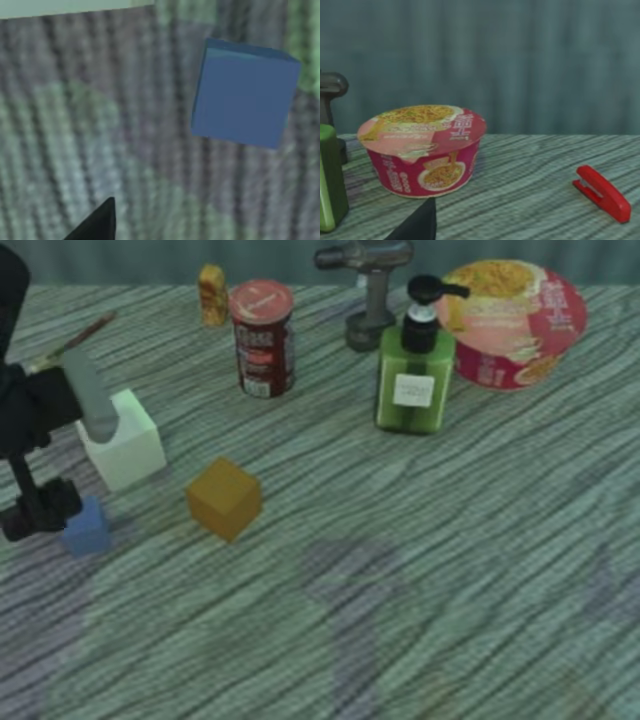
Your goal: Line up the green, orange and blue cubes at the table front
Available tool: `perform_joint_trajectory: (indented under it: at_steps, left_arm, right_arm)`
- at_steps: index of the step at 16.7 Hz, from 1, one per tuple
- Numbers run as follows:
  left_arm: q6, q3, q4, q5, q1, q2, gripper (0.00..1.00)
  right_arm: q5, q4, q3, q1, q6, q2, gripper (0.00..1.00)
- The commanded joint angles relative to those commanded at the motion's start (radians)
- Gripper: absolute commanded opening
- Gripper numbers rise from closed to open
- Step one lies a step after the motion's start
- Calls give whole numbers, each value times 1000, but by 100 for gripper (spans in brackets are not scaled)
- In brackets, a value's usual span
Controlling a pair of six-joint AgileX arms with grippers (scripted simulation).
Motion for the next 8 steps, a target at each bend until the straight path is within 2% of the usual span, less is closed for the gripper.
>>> perform_joint_trajectory:
  at_steps: [4,8]
  left_arm:
    - [97,128,-82,2,-8,161,100]
    - [111,147,-94,2,-10,182,100]
  right_arm:
    - [0,0,0,0,0,0,100]
    - [0,0,0,0,0,0,100]
